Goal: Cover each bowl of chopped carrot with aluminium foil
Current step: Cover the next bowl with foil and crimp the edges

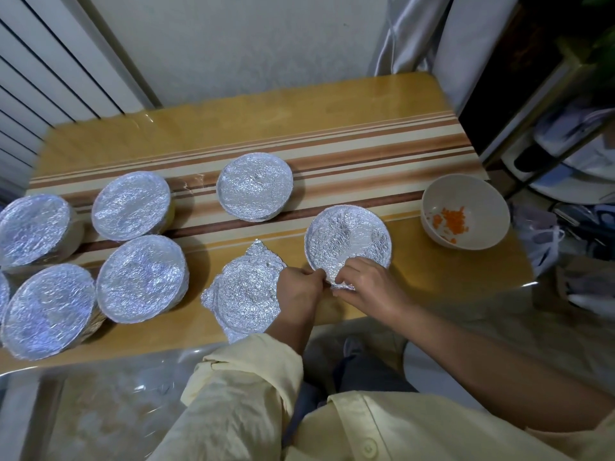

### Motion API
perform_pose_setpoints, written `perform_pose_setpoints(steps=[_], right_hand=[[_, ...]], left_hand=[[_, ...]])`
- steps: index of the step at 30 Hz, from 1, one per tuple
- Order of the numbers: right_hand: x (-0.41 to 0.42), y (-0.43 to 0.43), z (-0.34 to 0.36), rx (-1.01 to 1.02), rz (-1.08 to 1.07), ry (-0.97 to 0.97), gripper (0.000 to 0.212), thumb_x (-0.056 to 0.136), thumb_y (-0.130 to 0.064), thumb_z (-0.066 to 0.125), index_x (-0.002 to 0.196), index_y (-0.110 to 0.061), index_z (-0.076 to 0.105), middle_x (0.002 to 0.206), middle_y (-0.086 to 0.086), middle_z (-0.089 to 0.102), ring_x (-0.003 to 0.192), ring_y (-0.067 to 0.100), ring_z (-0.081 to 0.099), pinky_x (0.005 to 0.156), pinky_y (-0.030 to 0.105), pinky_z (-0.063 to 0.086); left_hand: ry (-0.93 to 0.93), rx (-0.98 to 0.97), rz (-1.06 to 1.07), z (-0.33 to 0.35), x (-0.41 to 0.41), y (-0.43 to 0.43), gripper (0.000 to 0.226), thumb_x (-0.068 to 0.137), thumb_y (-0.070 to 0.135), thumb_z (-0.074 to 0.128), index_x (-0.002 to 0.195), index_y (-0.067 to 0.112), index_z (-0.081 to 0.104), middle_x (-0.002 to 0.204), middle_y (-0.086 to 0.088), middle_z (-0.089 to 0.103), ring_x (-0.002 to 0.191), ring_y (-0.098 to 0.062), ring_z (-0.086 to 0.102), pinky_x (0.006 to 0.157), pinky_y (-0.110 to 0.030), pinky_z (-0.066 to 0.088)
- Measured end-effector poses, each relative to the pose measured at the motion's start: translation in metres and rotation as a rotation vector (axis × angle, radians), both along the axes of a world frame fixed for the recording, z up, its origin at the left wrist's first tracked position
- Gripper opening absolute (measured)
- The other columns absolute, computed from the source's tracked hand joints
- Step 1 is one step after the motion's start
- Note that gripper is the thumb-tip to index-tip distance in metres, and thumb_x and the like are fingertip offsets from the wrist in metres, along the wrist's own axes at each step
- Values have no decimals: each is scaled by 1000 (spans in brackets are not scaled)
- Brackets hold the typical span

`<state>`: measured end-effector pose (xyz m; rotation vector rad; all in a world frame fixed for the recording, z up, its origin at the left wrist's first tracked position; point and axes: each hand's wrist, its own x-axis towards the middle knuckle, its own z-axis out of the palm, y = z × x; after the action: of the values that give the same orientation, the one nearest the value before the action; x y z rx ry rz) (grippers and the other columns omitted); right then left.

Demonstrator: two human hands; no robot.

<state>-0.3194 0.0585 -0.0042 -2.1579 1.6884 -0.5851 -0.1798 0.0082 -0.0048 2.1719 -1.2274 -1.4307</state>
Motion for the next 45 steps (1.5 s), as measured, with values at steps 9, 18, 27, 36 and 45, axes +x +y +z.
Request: perform_pose_setpoints(steps=[9, 18, 27, 36, 45], right_hand=[[2, 0, -2, -37, -29, 87, 27, 53, -1, 84, 62, -10, 61, 64, 3, 56, 61, 24, 58, 54, 26, 43], [1, -4, -1, 2, -6, 128, 27, 50, -1, 81, 59, -10, 58, 60, 2, 54, 58, 23, 56, 51, 24, 40], [0, -6, -1, 0, -1, 102, 24, 55, 1, 80, 61, -9, 58, 62, 5, 55, 60, 26, 57, 52, 25, 40], [0, -7, -1, 18, -15, 80, 26, 51, 2, 80, 61, -10, 59, 62, 5, 56, 58, 27, 58, 50, 25, 41], [2, -10, -2, 24, -40, 70, 25, 52, 1, 80, 62, -10, 60, 62, 4, 56, 58, 27, 58, 49, 27, 42]], left_hand=[[-11, -4, -39, -4, 4, -3, 45, 52, 45, 59, 67, 7, 77, 68, -10, 73, 71, -26, 72, 71, -37, 59], [43, 14, 1, -11, 4, -6, 38, 51, 44, 61, 58, 9, 74, 63, -10, 73, 70, -28, 73, 74, -43, 61], [269, 125, 146, -14, -11, 11, 32, 85, 12, 70, 55, 6, 63, 64, -20, 64, 64, -31, 64, 79, -54, 60], [422, 243, 173, -7, -16, 4, 28, 99, 10, 49, 72, 4, 55, 67, -15, 52, 63, -27, 53, 61, -34, 45], [527, 316, 232, -9, -18, 2, 36, 104, 13, 39, 70, 8, 51, 59, -8, 46, 55, -19, 44, 56, -30, 37]])
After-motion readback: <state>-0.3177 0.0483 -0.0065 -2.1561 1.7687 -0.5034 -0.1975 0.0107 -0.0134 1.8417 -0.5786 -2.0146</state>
